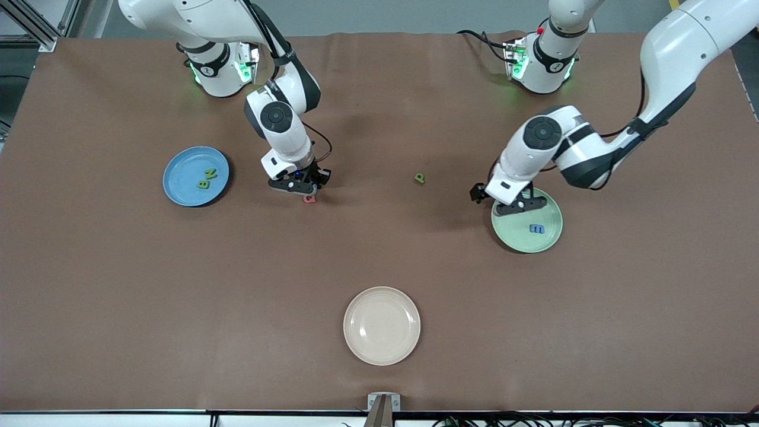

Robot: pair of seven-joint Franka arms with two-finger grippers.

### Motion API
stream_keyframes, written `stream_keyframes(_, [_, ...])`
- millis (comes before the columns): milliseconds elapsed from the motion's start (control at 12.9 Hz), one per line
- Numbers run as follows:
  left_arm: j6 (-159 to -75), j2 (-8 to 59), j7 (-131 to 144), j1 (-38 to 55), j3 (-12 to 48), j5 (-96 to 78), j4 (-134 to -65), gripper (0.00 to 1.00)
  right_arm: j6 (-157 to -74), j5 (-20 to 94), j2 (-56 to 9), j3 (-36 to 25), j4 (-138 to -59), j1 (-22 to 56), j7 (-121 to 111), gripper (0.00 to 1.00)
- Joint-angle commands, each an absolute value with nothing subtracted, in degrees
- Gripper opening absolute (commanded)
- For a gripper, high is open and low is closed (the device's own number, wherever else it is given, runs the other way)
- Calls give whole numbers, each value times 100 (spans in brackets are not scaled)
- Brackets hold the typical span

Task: Sort uppercase to blue plate, lowercase to green plate
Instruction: 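Place the G with the right gripper while the left gripper grasps d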

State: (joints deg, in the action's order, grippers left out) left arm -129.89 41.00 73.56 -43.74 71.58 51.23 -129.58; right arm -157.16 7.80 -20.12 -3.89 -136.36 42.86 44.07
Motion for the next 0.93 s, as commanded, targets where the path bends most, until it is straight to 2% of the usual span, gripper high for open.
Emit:
stream_keyframes(0, [-12753, 4060, 8161, -3475, 7102, 4739, -12544, 99, -14937, 756, -1682, -413, -13570, 3790, 3757, 0])
stream_keyframes(155, [-12753, 4078, 8839, -2571, 6674, 4483, -12157, 99, -14232, 730, -1093, -413, -13666, 3202, 2948, 0])
stream_keyframes(464, [-12788, 4174, 10552, -750, 5487, 4377, -11629, 99, -14106, 510, -73, -413, -14517, 1744, 981, 0])
stream_keyframes(618, [-12884, 4341, 11238, -362, 5213, 4298, -11540, 99, -14106, 510, 219, -413, -14817, 875, -310, 0])
stream_keyframes(850, [-13182, 4447, 11653, -299, 5142, 4280, -11540, 99, -14596, 510, 211, -413, -15256, -120, -1666, 0])
